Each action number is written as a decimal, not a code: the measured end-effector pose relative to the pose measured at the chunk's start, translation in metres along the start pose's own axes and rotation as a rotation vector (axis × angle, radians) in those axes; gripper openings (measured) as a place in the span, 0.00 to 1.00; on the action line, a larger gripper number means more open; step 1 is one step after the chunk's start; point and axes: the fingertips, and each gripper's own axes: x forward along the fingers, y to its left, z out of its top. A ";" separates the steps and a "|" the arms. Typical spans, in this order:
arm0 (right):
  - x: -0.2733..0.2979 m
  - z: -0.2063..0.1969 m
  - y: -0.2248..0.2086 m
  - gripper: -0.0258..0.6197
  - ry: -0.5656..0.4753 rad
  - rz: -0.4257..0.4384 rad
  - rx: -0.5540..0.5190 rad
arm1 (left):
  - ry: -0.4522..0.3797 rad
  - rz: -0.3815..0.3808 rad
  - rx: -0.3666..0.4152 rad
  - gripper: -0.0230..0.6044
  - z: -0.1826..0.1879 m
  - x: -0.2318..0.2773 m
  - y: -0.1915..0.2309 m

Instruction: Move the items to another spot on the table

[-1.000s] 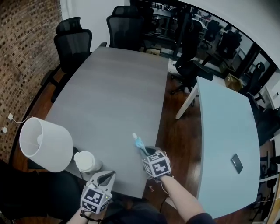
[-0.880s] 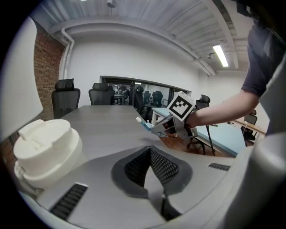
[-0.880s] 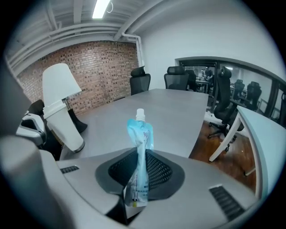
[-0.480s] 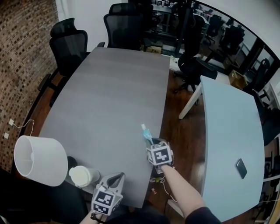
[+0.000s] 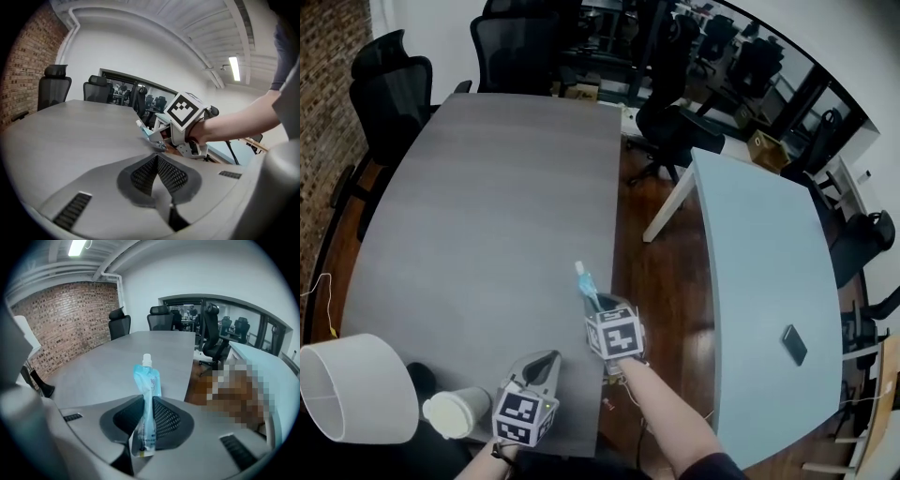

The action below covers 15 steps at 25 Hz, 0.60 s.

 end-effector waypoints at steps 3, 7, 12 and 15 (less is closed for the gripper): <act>0.003 0.000 -0.005 0.16 -0.002 0.011 0.016 | 0.002 0.022 -0.016 0.04 0.007 0.018 0.006; 0.008 -0.004 -0.017 0.17 0.002 0.003 0.029 | 0.020 0.036 -0.032 0.04 0.005 0.037 0.014; 0.011 0.003 -0.034 0.17 -0.039 -0.044 0.069 | 0.035 0.033 -0.034 0.04 0.003 0.036 0.019; 0.014 0.007 -0.037 0.19 -0.047 -0.058 0.092 | 0.044 0.037 -0.042 0.04 0.001 0.034 0.019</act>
